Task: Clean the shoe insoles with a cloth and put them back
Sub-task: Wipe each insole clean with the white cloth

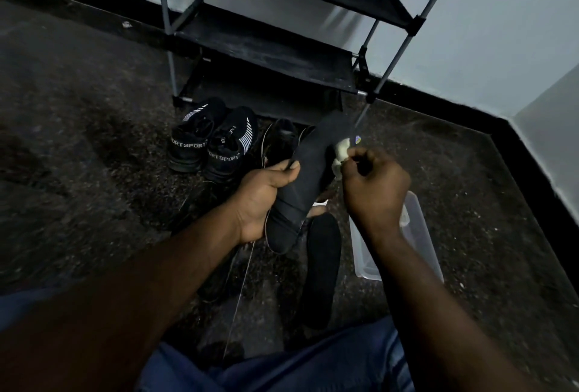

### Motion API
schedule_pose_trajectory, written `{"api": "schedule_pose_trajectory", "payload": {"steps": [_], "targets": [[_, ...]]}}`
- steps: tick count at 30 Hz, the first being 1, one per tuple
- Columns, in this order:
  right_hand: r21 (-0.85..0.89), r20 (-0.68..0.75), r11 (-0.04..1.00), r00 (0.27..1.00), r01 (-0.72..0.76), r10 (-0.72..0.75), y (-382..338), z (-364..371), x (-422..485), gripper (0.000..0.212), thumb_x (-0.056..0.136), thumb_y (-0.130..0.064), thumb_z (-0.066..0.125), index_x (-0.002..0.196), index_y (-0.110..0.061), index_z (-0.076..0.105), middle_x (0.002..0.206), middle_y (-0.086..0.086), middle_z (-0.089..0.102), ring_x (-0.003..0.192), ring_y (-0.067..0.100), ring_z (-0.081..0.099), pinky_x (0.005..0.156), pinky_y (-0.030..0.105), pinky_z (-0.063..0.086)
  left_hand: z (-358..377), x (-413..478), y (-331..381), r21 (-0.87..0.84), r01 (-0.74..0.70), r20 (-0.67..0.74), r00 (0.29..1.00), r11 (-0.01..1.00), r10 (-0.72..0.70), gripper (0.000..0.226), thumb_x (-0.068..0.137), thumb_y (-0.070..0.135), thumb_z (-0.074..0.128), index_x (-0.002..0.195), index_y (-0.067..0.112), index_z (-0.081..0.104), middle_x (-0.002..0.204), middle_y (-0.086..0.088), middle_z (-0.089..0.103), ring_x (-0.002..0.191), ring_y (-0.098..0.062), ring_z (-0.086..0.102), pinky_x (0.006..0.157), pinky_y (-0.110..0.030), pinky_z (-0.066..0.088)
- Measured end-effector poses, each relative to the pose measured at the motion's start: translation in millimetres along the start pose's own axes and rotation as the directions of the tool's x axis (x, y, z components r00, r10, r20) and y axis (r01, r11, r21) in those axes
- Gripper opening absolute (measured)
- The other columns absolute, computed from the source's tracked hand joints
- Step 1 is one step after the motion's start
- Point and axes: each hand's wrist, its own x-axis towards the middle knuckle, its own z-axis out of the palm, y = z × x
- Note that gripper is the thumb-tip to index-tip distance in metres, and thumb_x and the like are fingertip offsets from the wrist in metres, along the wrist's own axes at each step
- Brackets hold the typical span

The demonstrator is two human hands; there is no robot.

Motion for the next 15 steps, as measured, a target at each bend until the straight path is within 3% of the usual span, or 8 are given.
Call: {"api": "schedule_pose_trajectory", "payload": {"steps": [3, 6, 8, 11, 15], "targets": [[-0.122, 0.074, 0.974, 0.98, 0.192, -0.184, -2, 5, 1, 0.024, 0.084, -0.012, 0.063, 0.102, -0.019, 0.078, 0.096, -0.001, 0.074, 0.086, 0.019, 0.07, 0.08, 0.04, 0.058, 0, 2, -2, 0.001, -0.001, -0.021, 1.0, 1.0, 0.001, 0.041, 0.107, 0.026, 0.049, 0.143, 0.01, 0.057, 0.137, -0.014, 0.066, 0.127, -0.036, 0.063, 0.106, -0.061, 0.049], [-0.243, 0.135, 0.92, 0.95, 0.308, -0.282, -5, 11, 2, 0.03, 0.082, -0.014, 0.059, 0.102, -0.016, 0.082, 0.094, 0.007, 0.074, 0.085, 0.026, 0.069, 0.078, 0.032, 0.052, 2, -1, -1, 0.004, -0.006, -0.064, 0.998, 1.0, 0.006, 0.039, 0.107, 0.028, 0.049, 0.138, 0.009, 0.062, 0.122, -0.01, 0.073, 0.101, -0.023, 0.074, 0.084, -0.037, 0.06], [-0.227, 0.165, 0.923, 0.946, 0.311, -0.279, -6, 15, 0, 0.032, 0.081, -0.015, 0.058, 0.103, -0.013, 0.082, 0.095, 0.008, 0.074, 0.087, 0.026, 0.07, 0.08, 0.03, 0.05, 1, -1, 0, -0.002, -0.007, -0.083, 0.997, 1.0, 0.007, 0.039, 0.106, 0.028, 0.049, 0.138, 0.008, 0.062, 0.124, -0.011, 0.073, 0.099, -0.022, 0.074, 0.078, -0.033, 0.061], [-0.201, 0.217, 0.945, 0.952, 0.26, -0.216, -7, 19, -4, 0.034, 0.081, -0.023, 0.059, 0.104, -0.015, 0.081, 0.1, 0.008, 0.075, 0.092, 0.026, 0.07, 0.083, 0.035, 0.055, 1, 0, 0, -0.007, -0.02, -0.114, 0.993, 1.0, 0.019, 0.041, 0.107, 0.028, 0.048, 0.141, 0.008, 0.06, 0.132, -0.014, 0.069, 0.106, -0.024, 0.072, 0.084, -0.034, 0.06], [-0.222, 0.194, 0.949, 0.964, 0.223, -0.181, -4, 20, -5, 0.027, 0.083, -0.024, 0.065, 0.103, -0.02, 0.082, 0.101, 0.006, 0.076, 0.092, 0.027, 0.071, 0.084, 0.038, 0.056, 2, -2, -2, 0.001, 0.008, -0.119, 0.993, 1.0, -0.008, 0.039, 0.107, 0.029, 0.047, 0.137, 0.009, 0.063, 0.123, -0.01, 0.073, 0.099, -0.02, 0.074, 0.08, -0.03, 0.059]]}}
